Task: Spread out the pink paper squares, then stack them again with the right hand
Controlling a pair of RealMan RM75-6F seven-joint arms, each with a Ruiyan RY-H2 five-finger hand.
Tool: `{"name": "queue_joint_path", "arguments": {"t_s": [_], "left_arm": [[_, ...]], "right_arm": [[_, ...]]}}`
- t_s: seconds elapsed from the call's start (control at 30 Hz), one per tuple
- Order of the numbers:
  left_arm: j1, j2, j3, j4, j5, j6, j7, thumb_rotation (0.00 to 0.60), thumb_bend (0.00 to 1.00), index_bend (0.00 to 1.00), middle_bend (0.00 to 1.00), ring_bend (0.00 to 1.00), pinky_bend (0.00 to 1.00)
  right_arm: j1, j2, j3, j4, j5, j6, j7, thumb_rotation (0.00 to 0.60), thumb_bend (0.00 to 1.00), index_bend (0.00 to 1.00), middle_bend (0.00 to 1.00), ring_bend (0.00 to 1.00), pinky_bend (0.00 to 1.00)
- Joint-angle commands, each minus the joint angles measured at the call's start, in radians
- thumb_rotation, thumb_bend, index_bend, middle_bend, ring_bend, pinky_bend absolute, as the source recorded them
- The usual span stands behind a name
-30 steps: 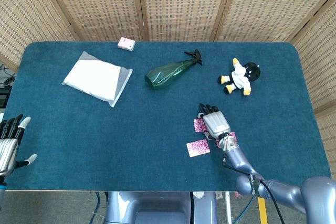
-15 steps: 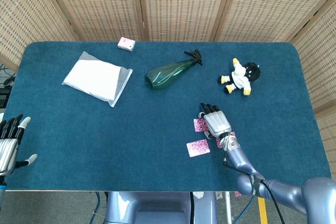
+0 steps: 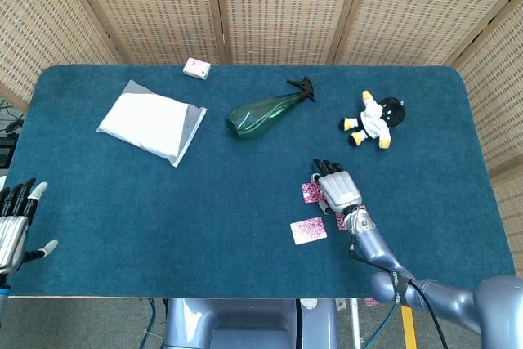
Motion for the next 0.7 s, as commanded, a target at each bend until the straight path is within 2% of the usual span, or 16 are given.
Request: {"name": "queue_joint_path", "arguments": {"t_s": [0.03,0.43,0.7], "left_arm": [[0.000,0.000,0.000,0.000,0.000,0.000,0.001,0.600,0.15,0.00,0.00,0.00,0.00],[0.000,0.000,0.000,0.000,-0.001,-0.001,0.003,0.600,0.15,0.00,0.00,0.00,0.00],[0.000,0.001,0.001,-0.001,-0.002,-0.002,0.003,0.600,0.15,0.00,0.00,0.00,0.00]], "right_arm": [[-0.001,0.002,0.000,-0.003,-0.001,0.001,0.001,0.600,0.44,0.60,0.03,0.00,0.11],[-0.011,0.015,-0.008,-0.029,-0.037,0.021,0.014,0.600,0.44,0.60,0.04,0.00,0.11],[-0.033,0.059,-0.027,-0.112,-0.100,0.064,0.023,0.600,0.44,0.60,0.04,0.00,0.11]]}}
